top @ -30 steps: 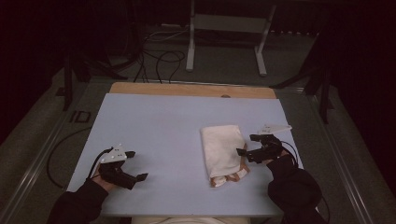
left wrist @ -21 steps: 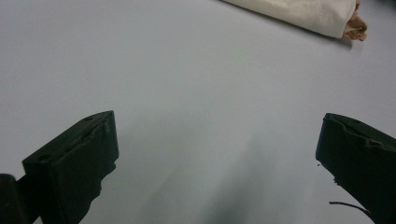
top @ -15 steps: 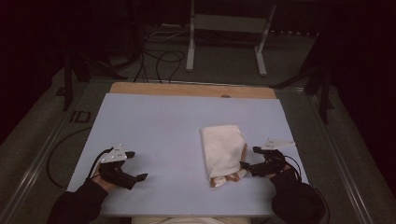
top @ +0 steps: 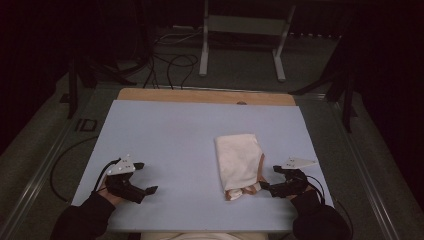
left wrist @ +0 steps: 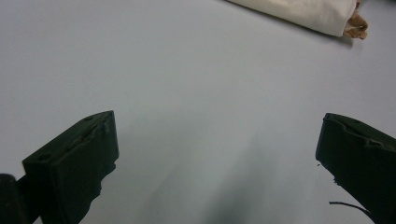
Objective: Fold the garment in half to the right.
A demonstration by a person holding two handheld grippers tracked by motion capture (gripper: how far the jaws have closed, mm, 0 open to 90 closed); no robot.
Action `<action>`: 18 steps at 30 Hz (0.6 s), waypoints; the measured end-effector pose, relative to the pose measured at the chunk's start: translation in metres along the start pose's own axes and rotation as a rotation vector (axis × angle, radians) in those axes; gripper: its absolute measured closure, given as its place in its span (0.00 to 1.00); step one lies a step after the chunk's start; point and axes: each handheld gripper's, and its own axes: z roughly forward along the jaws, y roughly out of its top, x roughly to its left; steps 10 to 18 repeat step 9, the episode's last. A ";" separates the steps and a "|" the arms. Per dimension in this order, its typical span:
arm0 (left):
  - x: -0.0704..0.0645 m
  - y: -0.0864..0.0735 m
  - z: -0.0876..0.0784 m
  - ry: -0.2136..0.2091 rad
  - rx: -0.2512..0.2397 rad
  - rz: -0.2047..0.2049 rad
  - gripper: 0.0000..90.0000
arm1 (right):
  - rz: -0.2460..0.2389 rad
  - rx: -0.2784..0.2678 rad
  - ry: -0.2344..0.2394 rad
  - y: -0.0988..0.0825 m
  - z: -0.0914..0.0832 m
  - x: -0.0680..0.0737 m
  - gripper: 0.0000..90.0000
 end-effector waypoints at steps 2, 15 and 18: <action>-0.001 0.000 0.001 0.002 0.005 0.005 0.00 | 0.002 -0.002 0.000 0.000 0.000 0.000 0.12; -0.001 0.001 0.000 0.004 0.000 0.007 0.00 | 0.000 0.003 -0.006 -0.001 -0.001 -0.002 0.12; -0.001 0.001 0.000 0.004 0.000 0.007 0.00 | 0.000 0.003 -0.006 -0.001 -0.001 -0.002 0.12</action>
